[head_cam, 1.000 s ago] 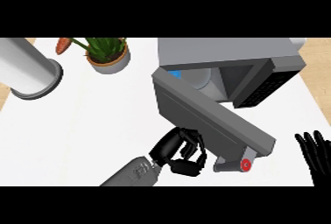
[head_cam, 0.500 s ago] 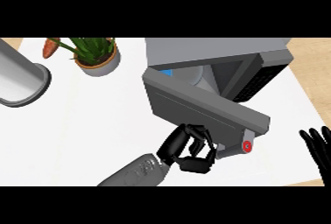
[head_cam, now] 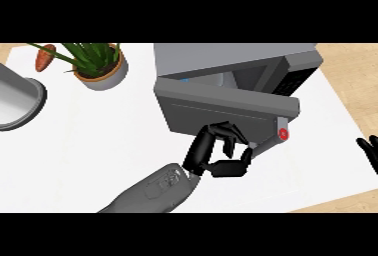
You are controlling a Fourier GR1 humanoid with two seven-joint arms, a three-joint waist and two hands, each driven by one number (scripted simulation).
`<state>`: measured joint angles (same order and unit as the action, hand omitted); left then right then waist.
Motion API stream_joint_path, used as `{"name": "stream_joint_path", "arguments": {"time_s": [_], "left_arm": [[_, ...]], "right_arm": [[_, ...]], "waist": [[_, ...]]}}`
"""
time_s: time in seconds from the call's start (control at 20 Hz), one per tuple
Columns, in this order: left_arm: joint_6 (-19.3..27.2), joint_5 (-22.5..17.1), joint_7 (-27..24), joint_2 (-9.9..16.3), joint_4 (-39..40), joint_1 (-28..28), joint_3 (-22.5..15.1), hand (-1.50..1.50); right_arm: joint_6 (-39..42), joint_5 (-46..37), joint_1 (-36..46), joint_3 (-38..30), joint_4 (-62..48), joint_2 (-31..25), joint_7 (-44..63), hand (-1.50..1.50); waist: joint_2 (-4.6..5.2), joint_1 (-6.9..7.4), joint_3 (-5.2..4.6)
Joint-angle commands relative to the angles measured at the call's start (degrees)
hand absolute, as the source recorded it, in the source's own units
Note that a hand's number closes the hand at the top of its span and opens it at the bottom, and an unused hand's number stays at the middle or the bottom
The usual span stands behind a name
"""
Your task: Pick up the milk, place it into the microwave and close the microwave
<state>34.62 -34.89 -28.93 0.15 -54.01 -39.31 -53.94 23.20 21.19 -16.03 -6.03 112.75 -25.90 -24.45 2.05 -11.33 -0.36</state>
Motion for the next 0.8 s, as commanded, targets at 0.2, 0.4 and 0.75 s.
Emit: {"name": "stream_joint_path", "arguments": {"time_s": [0.2,0.4,0.75], "left_arm": [[6.0,-7.5,2.2,-0.1,3.4,-7.6,2.3,-1.50],[7.5,-10.7,1.5,-0.1,4.2,-8.3,4.2,-1.50],[9.7,-15.7,-0.7,-0.1,4.9,-11.1,6.4,-1.50]], "right_arm": [[-0.5,-0.4,4.0,-4.9,1.0,-4.3,1.1,-1.50],[-4.2,-8.9,8.7,-10.7,2.4,-9.3,-0.2,1.50],[-4.9,-10.9,11.2,-11.8,0.9,-11.1,-0.6,1.50]], "waist": [[0.87,-3.36,0.06],[1.38,-3.22,-0.13],[2.21,-3.84,0.10]]}}
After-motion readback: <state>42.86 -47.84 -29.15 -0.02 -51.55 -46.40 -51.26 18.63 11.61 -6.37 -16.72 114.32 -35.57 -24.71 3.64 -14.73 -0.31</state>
